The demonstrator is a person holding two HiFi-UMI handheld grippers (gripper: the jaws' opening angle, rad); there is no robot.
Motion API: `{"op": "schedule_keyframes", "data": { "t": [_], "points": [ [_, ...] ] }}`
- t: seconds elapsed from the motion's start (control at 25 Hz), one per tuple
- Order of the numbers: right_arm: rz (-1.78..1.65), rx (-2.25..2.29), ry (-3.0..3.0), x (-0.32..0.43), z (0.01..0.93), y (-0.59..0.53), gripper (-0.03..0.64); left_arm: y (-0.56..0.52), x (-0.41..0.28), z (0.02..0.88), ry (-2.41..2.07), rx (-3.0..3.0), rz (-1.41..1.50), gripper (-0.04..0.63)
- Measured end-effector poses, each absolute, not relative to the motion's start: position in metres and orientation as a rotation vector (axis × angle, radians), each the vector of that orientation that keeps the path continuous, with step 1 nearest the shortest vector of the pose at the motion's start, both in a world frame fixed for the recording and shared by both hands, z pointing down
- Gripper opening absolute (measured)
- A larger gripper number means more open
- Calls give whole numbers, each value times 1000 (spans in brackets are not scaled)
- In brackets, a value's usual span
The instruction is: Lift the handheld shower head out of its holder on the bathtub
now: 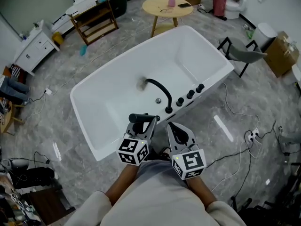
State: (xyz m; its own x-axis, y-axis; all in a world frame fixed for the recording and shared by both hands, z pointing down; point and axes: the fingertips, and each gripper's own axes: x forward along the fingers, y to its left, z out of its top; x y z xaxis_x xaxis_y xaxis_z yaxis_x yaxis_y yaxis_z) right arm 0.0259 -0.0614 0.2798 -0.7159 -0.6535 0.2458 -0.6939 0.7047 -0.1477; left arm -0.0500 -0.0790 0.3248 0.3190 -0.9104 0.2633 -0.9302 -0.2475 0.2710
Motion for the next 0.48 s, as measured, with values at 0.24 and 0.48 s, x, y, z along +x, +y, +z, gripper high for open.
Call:
{"op": "schedule_keyframes", "data": {
  "t": [0.24, 0.48],
  "points": [
    [321, 1083, -2726, 33, 283, -60, 14, -76, -47, 322, -1642, 2204, 40, 140],
    [350, 1063, -2750, 35, 282, -56, 14, -75, -50, 323, -1667, 2211, 67, 140]
  ]
}}
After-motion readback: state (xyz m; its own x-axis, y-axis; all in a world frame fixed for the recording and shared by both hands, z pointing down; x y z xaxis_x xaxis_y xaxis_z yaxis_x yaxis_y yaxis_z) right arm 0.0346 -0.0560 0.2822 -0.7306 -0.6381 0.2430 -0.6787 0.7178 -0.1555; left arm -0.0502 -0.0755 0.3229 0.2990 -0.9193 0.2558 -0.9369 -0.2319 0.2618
